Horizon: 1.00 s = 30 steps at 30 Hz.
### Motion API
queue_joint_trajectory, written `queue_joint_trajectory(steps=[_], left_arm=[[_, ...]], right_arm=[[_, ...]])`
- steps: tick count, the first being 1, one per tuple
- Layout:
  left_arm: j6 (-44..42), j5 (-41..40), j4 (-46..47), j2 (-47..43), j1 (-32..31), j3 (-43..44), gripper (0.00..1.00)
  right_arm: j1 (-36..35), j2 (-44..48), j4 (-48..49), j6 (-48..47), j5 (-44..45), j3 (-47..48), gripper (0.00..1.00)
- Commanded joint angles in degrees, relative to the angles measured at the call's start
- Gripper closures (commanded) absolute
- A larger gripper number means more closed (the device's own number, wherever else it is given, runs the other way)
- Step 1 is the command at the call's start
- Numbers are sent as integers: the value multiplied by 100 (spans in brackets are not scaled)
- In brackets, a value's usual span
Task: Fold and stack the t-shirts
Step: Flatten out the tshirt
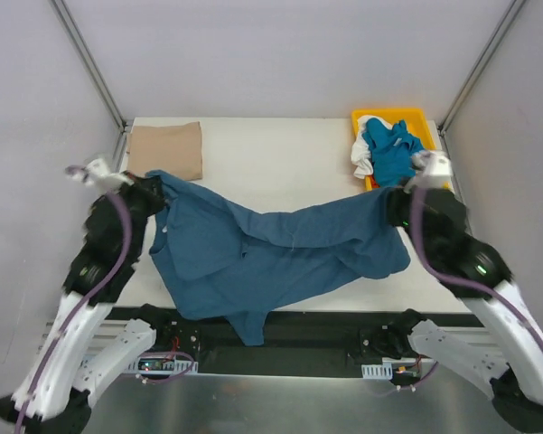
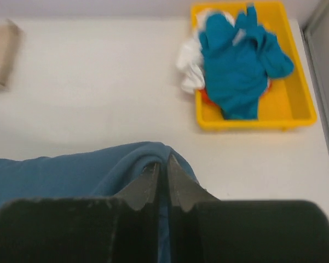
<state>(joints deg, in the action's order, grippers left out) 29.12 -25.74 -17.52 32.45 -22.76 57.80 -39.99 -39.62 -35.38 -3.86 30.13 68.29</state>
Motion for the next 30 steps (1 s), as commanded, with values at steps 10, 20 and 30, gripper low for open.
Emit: queue_joint_trajectory(steps=[10, 20, 30], left_arm=[[401, 2115, -217, 4761, 1608, 240, 1], [900, 3125, -270, 3542, 1600, -839, 1], [1464, 4076, -270, 2204, 1547, -2738, 27]], right_arm=[[2056, -4703, -248, 430, -1283, 394, 10], [2056, -3960, -321, 781, -851, -210, 3], [2118, -3228, 4, 825, -1352, -1195, 3]])
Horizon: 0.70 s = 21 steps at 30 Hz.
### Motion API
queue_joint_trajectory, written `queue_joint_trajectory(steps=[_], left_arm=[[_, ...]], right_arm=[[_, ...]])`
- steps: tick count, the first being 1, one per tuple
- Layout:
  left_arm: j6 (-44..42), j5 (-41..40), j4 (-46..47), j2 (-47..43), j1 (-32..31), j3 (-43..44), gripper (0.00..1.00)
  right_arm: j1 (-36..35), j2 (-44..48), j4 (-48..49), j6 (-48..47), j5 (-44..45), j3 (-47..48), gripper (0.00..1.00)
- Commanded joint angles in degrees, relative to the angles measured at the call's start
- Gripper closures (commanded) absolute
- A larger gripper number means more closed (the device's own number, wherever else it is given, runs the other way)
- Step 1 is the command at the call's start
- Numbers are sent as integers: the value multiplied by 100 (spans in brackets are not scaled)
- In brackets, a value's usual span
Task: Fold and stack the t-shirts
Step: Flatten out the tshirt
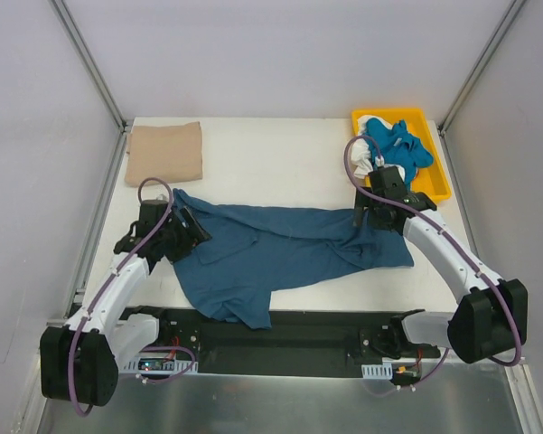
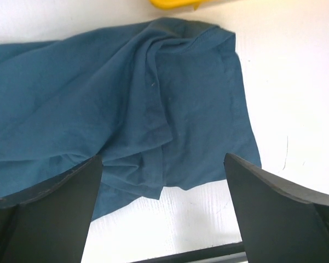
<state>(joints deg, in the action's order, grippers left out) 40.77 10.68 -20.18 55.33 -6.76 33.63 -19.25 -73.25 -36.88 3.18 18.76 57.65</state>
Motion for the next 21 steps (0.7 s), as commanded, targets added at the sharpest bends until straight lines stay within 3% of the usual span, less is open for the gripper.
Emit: queue_joint_trajectory(steps=[1, 4, 7, 21], left_arm=[[369, 461, -12, -32, -53, -365, 31], [361, 567, 49, 276, -71, -374, 50], [291, 611, 85, 619, -114, -313, 60], [309, 22, 94, 1155, -150, -331, 57]], right_arm=[[52, 118, 164, 121, -233, -148, 3], [61, 92, 190, 86, -233, -175, 3], [96, 118, 208, 60, -242, -210, 3], [263, 153, 217, 7, -321, -316, 3]])
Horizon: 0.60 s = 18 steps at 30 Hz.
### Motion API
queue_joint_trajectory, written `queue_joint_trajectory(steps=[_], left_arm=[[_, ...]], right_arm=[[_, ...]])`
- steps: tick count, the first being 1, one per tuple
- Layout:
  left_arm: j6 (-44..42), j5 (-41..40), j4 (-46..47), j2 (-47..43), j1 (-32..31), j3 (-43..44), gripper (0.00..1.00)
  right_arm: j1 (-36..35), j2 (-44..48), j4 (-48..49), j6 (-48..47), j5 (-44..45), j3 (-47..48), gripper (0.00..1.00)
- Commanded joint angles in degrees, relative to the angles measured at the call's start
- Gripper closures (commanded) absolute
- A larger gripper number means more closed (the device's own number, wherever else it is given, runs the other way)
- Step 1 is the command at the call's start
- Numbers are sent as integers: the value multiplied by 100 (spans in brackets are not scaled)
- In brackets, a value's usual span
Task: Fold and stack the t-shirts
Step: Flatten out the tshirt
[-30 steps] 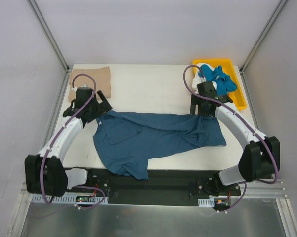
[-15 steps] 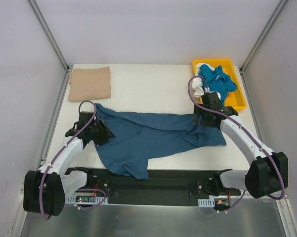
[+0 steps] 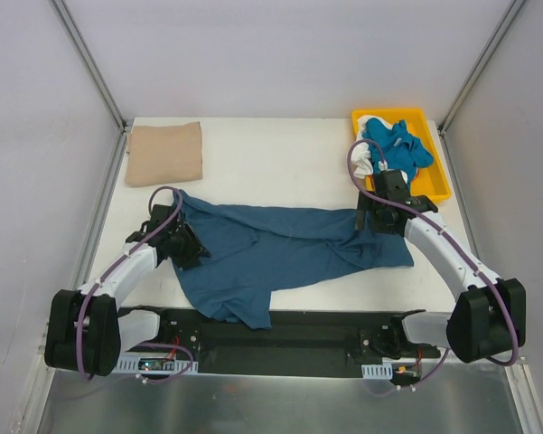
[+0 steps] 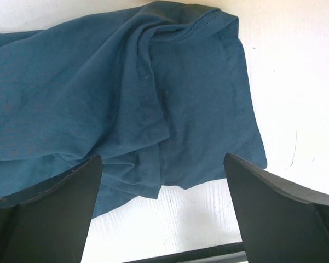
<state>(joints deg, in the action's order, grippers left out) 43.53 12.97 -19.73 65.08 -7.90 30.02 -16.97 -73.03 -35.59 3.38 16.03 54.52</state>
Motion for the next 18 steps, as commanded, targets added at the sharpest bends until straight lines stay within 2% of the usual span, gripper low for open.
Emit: queue_joint_trajectory(steps=[1, 5, 6, 10, 18], left_arm=[[-2, -199, 39, 241, -36, 56, 57], [-37, -172, 48, 540, -62, 197, 60], [-29, -181, 48, 576, -89, 215, 65], [-72, -216, 48, 611, -133, 355, 70], [-134, -295, 39, 699, -133, 540, 70]], right_arm=[[62, 132, 88, -12, -39, -3, 3], [80, 149, 97, -12, -48, -12, 3], [97, 140, 105, -4, -48, -20, 3], [106, 149, 105, -4, -48, -29, 3], [115, 175, 88, -12, 31, -91, 3]])
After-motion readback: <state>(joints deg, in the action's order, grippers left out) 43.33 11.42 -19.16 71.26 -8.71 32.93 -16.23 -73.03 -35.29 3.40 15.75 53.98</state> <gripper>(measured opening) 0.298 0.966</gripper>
